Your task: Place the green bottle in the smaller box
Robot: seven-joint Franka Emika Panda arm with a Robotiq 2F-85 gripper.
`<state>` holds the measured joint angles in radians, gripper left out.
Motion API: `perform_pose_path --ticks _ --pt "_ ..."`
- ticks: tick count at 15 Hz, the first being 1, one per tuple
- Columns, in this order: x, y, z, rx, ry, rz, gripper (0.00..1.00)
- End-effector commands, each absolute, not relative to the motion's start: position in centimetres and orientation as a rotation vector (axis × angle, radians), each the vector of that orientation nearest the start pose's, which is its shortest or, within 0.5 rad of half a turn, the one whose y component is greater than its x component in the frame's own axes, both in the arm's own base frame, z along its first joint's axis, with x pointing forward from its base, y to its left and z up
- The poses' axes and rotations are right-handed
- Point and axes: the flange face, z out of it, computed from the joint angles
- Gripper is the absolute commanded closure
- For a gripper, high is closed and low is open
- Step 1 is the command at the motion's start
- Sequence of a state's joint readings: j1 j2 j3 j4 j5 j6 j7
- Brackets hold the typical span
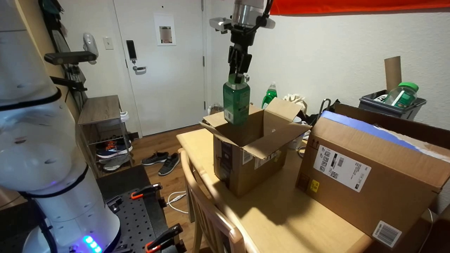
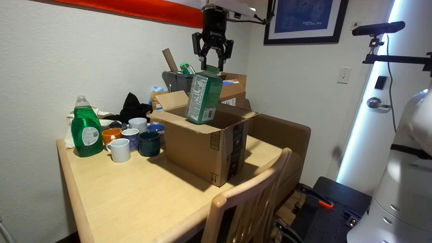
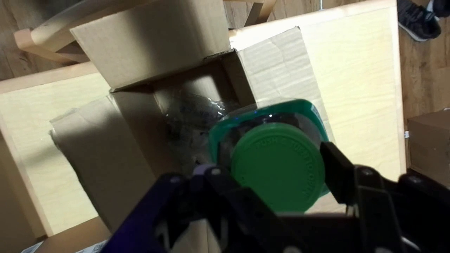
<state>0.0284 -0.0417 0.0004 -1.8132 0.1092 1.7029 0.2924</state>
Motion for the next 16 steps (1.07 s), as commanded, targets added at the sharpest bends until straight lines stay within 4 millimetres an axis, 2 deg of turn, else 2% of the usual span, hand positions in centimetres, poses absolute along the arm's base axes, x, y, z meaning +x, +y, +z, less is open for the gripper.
perform_pose_path --ticks 1,10,16 --pt "53.4 1.3 54.2 -2.99 0.415 0.102 0.61" --pt "53.9 -0.6 52.6 -2.974 0.419 0.122 0.61" --pt "54.0 -3.1 49.8 -2.962 0.419 0.179 0.61"
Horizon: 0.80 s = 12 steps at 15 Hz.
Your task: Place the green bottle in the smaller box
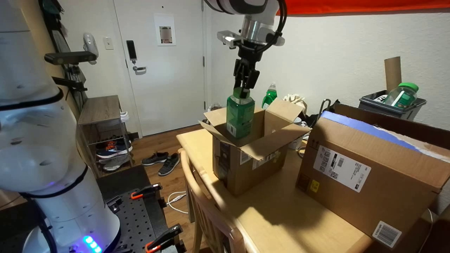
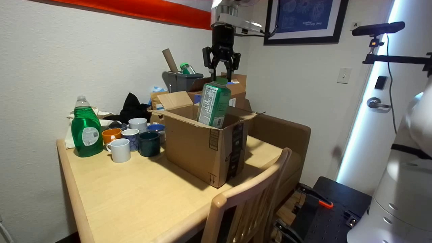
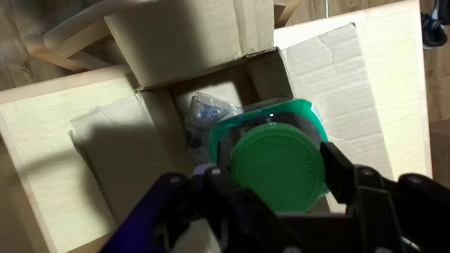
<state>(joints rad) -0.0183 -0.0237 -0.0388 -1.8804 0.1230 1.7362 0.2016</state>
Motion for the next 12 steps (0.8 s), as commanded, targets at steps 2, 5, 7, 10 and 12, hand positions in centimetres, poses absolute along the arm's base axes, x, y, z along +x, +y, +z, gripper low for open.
perform_pose_path --ticks 2,5,7,10,12 --pt "54.4 -3.4 49.0 -2.962 0.418 0.199 0.61" --pt "55.4 -3.2 47.2 -2.961 0.405 0.241 0.61" --pt "56.2 -2.8 45.5 -2.958 0.395 0.276 0.61" --pt "57.2 -1.9 43.0 -2.945 0.369 0.328 0.61" --pt "57.6 -1.5 41.6 -2.944 0.354 0.359 0.61"
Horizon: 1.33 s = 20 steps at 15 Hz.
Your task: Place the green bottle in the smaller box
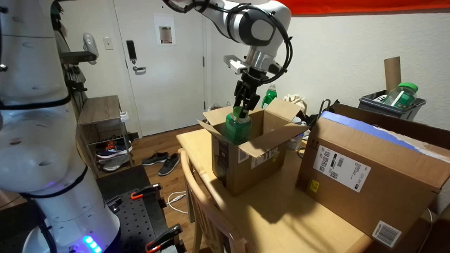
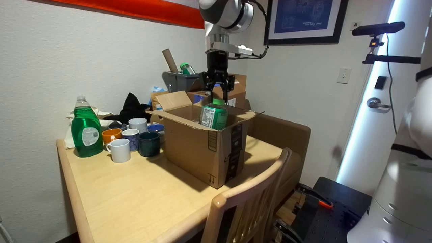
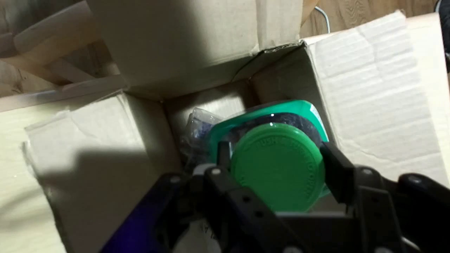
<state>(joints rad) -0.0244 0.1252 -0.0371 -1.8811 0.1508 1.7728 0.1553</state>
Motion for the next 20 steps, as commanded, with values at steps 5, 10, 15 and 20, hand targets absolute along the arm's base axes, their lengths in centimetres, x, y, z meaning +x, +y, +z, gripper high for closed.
perform_pose_path --ticks 5,10,15,20 --pt "58.4 -0.4 38.3 -2.949 0.331 0.421 0.61" --pt "58.8 0.5 35.5 -2.944 0.314 0.484 0.61" --pt "59.3 1.4 33.4 -2.942 0.3 0.531 0.61" --pt "59.7 2.0 31.6 -2.933 0.281 0.571 0.61"
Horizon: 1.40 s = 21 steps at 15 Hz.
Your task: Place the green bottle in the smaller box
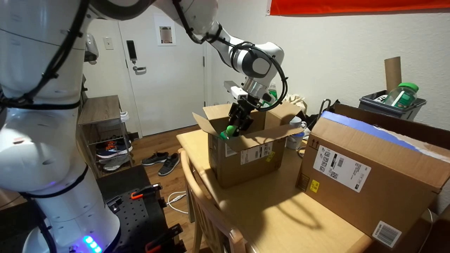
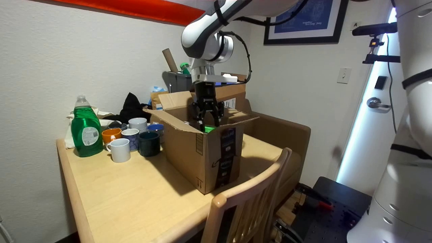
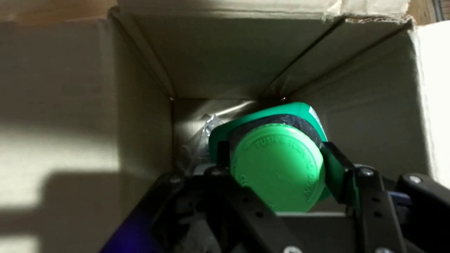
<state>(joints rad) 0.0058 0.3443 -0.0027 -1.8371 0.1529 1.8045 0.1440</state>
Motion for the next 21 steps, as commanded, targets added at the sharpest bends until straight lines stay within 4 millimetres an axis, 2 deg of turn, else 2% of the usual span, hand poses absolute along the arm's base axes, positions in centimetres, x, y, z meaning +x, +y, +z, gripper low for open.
perform_pose_path --ticks 1,5,7,8,9,10,11,13,21 --pt "59.7 2.1 31.3 -2.931 0.282 0.578 0.61" --pt "60.0 2.2 30.1 -2.928 0.282 0.603 0.61" --pt "60.1 2.2 30.3 -2.929 0.28 0.591 0.61" --pt "60.1 2.3 30.4 -2.932 0.275 0.588 0.56" --pt "60.1 2.3 30.5 -2.93 0.28 0.587 0.58" --pt "60.0 2.4 30.6 -2.93 0.268 0.584 0.31" --pt "59.7 1.9 30.5 -2.956 0.295 0.604 0.35" --pt "59.7 2.1 30.5 -2.953 0.29 0.604 0.31" --pt "59.7 2.3 30.5 -2.95 0.286 0.605 0.31"
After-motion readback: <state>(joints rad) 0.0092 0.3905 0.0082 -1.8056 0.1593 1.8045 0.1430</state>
